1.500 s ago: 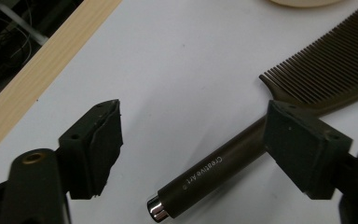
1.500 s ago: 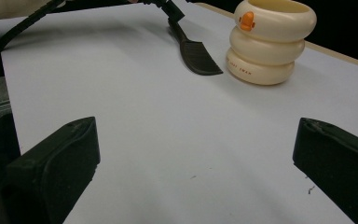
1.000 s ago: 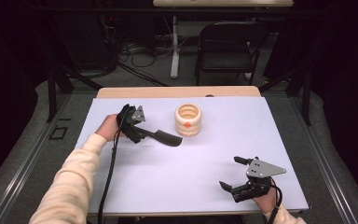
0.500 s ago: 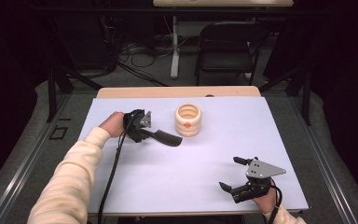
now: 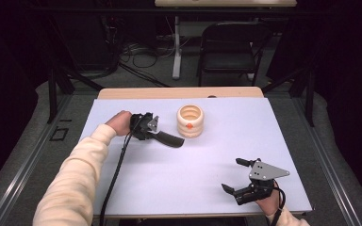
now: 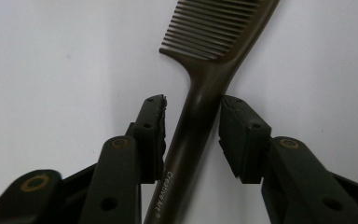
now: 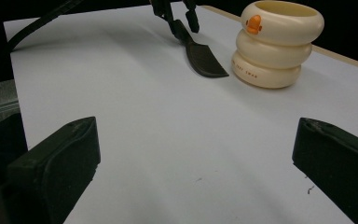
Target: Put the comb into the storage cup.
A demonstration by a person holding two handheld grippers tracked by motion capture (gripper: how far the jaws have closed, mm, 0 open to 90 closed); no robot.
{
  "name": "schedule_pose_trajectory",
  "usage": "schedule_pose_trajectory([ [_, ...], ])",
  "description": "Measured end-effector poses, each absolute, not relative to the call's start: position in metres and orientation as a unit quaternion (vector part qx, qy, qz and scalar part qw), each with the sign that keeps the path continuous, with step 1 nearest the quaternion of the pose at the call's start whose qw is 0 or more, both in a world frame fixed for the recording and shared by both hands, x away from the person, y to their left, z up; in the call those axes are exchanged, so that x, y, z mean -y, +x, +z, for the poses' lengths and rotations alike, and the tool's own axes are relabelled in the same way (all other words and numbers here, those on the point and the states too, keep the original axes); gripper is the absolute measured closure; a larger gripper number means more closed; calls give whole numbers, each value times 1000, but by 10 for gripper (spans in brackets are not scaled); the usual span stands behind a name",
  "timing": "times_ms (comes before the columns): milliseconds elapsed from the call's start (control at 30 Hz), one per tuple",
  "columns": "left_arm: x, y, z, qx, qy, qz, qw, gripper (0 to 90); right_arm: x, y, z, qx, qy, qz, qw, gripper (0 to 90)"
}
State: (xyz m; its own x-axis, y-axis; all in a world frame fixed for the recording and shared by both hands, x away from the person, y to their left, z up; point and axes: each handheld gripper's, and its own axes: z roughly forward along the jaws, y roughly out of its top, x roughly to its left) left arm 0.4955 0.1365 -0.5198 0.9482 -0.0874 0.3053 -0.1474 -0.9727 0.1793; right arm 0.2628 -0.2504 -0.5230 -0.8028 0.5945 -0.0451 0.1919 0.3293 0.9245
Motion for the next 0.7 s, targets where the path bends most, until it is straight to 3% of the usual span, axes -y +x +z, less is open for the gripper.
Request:
schedule_pose_trajectory([
  [700, -127, 498, -524, 130, 983, 110, 62, 724, 251, 262, -523, -792, 249, 524, 191, 3],
])
